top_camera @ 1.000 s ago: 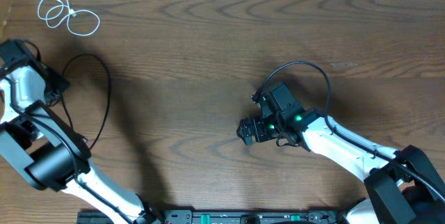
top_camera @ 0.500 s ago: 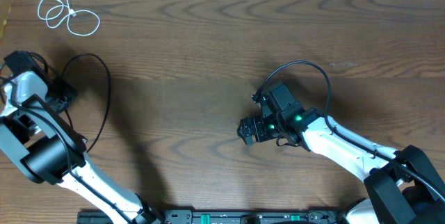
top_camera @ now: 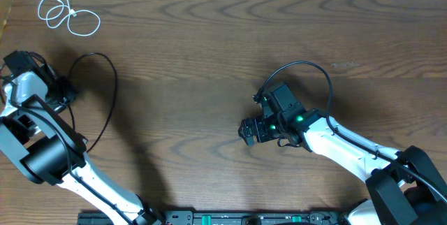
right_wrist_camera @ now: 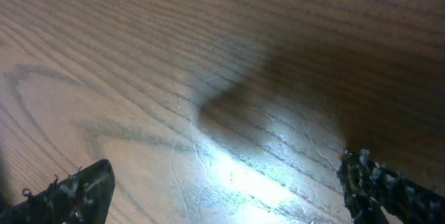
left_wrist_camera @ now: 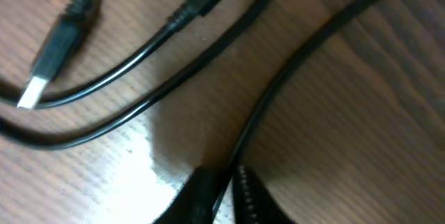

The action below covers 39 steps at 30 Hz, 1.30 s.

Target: Untangle cables

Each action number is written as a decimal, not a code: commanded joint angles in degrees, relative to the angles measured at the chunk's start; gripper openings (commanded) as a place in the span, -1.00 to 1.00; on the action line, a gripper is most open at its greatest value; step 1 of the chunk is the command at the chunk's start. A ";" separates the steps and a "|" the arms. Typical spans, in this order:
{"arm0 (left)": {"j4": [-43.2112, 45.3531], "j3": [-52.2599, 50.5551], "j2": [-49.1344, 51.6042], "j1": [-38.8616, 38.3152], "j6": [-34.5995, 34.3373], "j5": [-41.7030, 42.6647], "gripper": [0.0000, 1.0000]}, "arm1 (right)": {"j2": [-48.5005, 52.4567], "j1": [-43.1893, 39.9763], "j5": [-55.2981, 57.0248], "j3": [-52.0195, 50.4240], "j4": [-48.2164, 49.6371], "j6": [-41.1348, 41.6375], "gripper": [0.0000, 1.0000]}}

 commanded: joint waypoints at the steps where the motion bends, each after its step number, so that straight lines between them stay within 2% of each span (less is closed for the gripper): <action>1: 0.28 -0.98 3.63 0.02 6.16 5.25 -0.85 | 0.28 0.94 0.28 -0.15 0.20 0.50 0.99; 3: 0.72 -0.98 3.63 0.02 6.82 5.22 -0.85 | 0.28 0.94 0.28 -0.15 0.20 0.48 0.99; 9: 2.84 -0.98 3.63 0.02 16.06 5.66 -0.85 | 0.28 0.94 0.31 -0.15 0.35 0.48 0.99; 13: 2.84 -0.87 3.52 0.02 22.95 12.96 -0.85 | 0.28 0.94 0.31 -0.15 0.66 0.48 0.99; 23: 2.58 2.80 2.45 0.11 24.04 14.99 -0.85 | 0.28 0.94 0.31 -0.15 0.81 0.50 0.98; 24: 2.62 2.80 1.44 0.09 24.04 14.99 -0.74 | 0.28 0.94 0.31 -0.15 0.83 0.50 0.99; 25: 2.62 2.80 0.81 0.09 24.04 14.99 -0.27 | 0.28 0.94 0.31 -0.15 0.83 0.50 0.99; 26: 2.62 2.80 0.11 0.09 23.87 14.99 0.38 | 0.28 0.94 0.31 -0.15 0.83 0.50 0.99; 27: 2.60 2.80 -0.79 0.09 23.82 15.02 0.68 | 0.28 0.94 0.28 -0.15 0.83 0.50 0.99; 28: 2.58 2.80 -1.62 0.09 23.39 15.02 0.77 | 0.28 0.94 0.28 -0.15 0.81 0.50 0.99; 32: 3.06 2.80 -6.62 0.09 17.11 15.74 0.82 | 0.28 0.94 0.28 -0.15 0.81 0.50 0.98; 37: 6.80 2.80 -14.36 0.09 4.39 22.80 0.83 | 0.28 0.94 0.28 -0.15 0.81 0.48 0.99; 38: 8.74 2.80 -17.18 0.07 -1.11 26.97 0.83 | 0.28 0.94 0.31 -0.15 0.81 0.48 0.98; 39: 9.66 2.80 -18.25 0.07 -3.67 28.89 0.83 | 0.28 0.94 0.28 -0.15 0.81 0.48 0.99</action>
